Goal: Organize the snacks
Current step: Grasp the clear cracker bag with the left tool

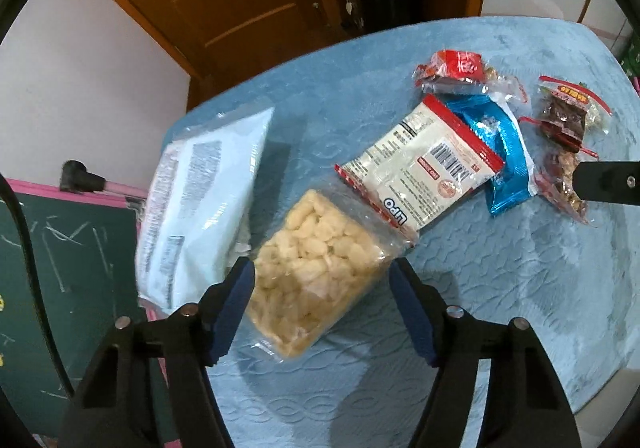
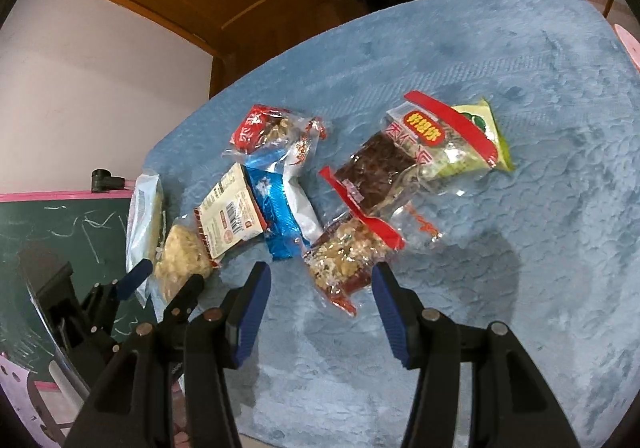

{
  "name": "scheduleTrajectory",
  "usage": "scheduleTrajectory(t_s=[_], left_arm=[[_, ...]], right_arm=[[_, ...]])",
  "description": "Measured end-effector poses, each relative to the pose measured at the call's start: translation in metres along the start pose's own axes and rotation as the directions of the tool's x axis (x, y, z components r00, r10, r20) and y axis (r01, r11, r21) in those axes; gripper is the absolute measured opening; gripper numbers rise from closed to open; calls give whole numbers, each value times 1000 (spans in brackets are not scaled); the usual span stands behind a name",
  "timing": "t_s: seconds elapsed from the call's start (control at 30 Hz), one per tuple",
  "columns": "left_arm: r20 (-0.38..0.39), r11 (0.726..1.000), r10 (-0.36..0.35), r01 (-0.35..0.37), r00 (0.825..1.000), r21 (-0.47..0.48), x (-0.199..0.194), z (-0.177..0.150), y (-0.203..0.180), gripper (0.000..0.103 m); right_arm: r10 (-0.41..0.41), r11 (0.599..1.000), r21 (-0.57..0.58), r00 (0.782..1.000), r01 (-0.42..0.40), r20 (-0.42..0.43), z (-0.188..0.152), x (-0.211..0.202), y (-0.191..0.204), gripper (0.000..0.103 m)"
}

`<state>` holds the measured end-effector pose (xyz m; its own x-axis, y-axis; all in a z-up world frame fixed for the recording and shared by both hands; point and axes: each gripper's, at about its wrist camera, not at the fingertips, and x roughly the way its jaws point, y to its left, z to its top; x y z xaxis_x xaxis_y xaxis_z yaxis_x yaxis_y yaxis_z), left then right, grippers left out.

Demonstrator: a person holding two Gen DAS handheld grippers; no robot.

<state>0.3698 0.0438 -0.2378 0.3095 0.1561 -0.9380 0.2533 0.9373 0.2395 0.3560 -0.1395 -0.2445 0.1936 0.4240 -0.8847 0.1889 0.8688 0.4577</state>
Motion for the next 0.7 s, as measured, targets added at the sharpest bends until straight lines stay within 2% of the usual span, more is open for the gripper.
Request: scheduleTrajectory(t_s=[0.27, 0.37, 0.5, 0.7], left_arm=[[-2, 1000, 1, -1, 1000, 0, 14, 7, 0, 70], [-4, 1000, 12, -12, 1000, -5, 17, 10, 1, 74], [-24, 999, 45, -46, 999, -15, 27, 13, -1, 86], [-26, 998, 25, -27, 999, -59, 29, 17, 5, 89]], right_arm=[[-87, 996, -9, 996, 87, -5, 5, 15, 2, 54], [-100, 994, -40, 995, 100, 2, 3, 17, 6, 53], [-136, 987, -89, 990, 134, -22, 2, 21, 13, 53], [-165, 979, -126, 986, 160, -23, 4, 26, 21, 56]])
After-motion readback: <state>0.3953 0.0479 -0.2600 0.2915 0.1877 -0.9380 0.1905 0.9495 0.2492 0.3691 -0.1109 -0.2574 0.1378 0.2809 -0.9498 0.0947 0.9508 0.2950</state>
